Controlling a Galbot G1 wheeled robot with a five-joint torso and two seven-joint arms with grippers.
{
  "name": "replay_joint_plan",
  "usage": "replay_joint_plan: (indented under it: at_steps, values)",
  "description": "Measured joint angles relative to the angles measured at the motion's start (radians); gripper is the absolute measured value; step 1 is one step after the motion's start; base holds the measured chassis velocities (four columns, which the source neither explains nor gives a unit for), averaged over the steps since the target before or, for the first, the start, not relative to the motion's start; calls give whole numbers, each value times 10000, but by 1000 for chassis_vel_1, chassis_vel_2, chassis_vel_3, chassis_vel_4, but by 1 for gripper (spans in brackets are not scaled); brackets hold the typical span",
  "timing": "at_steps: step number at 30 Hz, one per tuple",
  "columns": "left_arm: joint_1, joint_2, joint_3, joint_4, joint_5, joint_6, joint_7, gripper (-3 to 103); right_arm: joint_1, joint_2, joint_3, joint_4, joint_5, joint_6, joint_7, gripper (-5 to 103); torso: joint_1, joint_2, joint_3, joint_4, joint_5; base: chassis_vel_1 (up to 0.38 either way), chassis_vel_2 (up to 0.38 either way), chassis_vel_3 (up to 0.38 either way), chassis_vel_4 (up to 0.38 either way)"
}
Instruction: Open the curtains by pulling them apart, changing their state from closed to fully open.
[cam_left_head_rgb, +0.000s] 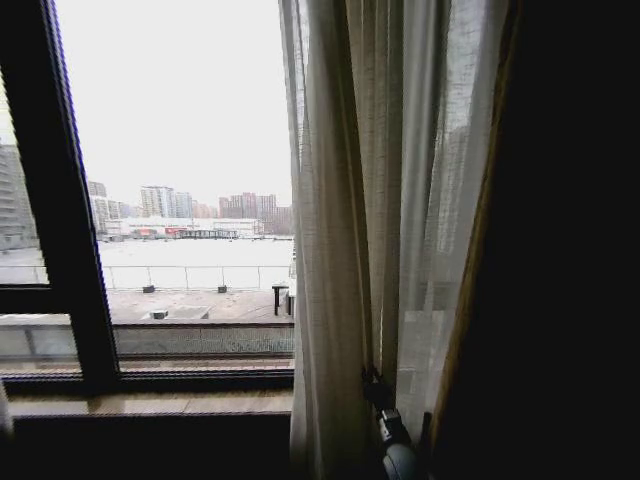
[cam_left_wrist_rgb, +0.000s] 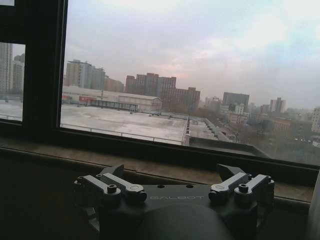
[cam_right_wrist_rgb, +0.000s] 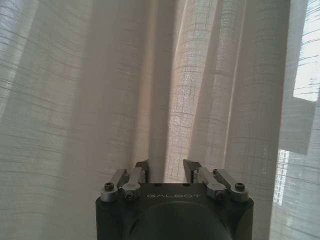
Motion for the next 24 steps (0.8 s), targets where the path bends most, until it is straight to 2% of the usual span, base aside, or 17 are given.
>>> replay_joint_plan:
  at_steps: [2,3,4,6,9,11,12,14,15,17,24]
  values:
    - [0,2,1,4,0,0,1,100,-11,0,1,12,-27,-3,0,38,0,0,0,-1,2,0,0,0,0]
    - [0,5,9,14,1,0,3,100,-19,0,2,25,-45,-7,-15,49,0,0,0,-1,1,0,0,0,0]
    - [0,5,9,14,1,0,3,100,-19,0,2,25,-45,-7,-15,49,0,0,0,-1,1,0,0,0,0]
    - [-7,-3,21,20,2,0,5,100,-31,0,-23,36,-48,-12,-116,60,0,0,-1,2,0,0,0,0,0]
    - [-8,-8,23,22,3,0,5,100,-41,1,-50,37,-49,-15,-197,65,0,0,-1,3,-3,0,0,0,0]
    - [-6,-9,20,28,4,0,6,100,-61,2,-109,38,-49,-16,-288,77,0,0,0,4,-2,0,0,0,0]
    - [-6,-9,20,28,4,0,6,100,-61,2,-109,38,-49,-16,-288,77,0,0,0,4,-2,0,0,0,0]
    - [-5,-10,4,34,4,0,7,100,-84,1,-128,38,-61,-16,-350,88,0,0,0,2,-1,0,0,0,0]
    - [-5,-10,4,34,4,0,7,100,-84,1,-128,38,-61,-16,-350,88,0,0,0,2,-1,0,0,0,0]
    - [-1,-11,-14,34,4,0,8,100,-145,1,-133,74,-68,-16,-454,97,0,0,0,2,-1,0,0,0,0]
    - [-9,5,-16,27,5,3,8,100,-346,2,-101,293,-40,23,-536,100,0,0,-1,2,-1,0,0,0,0]
